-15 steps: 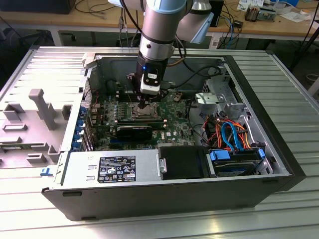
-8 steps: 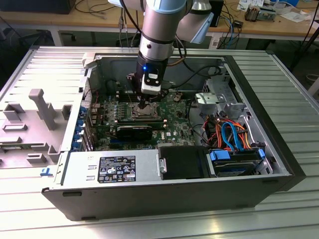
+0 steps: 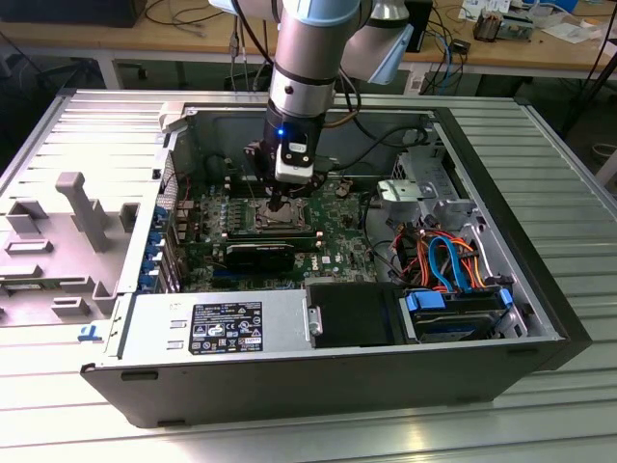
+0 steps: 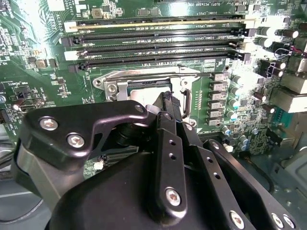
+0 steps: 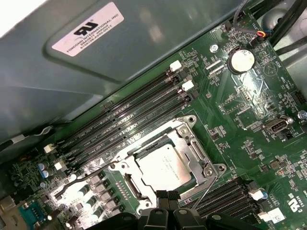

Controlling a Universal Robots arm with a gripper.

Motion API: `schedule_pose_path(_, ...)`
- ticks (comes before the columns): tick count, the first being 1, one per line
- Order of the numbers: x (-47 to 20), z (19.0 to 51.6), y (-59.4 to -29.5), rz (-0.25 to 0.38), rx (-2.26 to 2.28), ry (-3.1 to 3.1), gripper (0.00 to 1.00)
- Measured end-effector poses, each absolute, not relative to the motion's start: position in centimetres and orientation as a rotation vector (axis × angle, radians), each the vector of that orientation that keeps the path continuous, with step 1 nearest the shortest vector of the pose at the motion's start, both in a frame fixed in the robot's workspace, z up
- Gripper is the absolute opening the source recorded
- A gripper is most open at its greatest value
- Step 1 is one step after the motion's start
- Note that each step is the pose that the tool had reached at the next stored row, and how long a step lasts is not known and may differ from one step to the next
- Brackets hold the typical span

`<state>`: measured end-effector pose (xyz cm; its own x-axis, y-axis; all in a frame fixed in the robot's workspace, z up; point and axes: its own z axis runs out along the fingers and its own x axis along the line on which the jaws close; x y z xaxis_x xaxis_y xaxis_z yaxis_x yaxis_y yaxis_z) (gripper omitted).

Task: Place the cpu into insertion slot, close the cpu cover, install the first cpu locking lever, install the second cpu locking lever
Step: 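Install the first cpu locking lever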

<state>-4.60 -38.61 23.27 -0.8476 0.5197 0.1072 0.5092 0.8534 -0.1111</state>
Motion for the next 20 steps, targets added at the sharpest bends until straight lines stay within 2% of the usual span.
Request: schedule_pose_path(20, -4.6, 23.27, -38.61, 0.125, -0.705, -2.924, 0.11)
